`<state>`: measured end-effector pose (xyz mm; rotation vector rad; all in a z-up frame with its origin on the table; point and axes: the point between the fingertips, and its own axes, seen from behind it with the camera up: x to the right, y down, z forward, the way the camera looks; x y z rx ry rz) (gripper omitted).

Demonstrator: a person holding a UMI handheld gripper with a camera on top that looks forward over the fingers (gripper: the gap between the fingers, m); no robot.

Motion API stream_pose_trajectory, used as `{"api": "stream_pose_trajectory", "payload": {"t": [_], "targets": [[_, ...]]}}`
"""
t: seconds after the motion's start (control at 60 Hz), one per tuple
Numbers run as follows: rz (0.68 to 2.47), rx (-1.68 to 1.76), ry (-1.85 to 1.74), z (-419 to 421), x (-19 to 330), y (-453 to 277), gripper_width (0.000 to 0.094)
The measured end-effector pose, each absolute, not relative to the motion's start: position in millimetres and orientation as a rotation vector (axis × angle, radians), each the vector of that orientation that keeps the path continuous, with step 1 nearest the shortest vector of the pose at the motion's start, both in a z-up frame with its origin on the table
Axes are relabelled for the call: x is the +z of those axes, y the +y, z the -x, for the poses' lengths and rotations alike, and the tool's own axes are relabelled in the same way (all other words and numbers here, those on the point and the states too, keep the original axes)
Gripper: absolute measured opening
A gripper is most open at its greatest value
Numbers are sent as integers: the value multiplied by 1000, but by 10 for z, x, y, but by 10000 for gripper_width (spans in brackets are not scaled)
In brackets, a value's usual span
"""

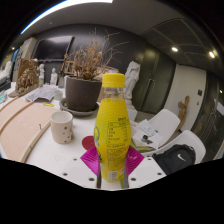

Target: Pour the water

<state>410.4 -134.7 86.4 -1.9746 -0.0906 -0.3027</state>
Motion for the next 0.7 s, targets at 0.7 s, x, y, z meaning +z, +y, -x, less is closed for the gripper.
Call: {"api": "stream_pose_trajectory", "payload": {"t": [0.7], "targets": [[1217, -1610, -1428, -3842, 1687, 273, 300]]}}
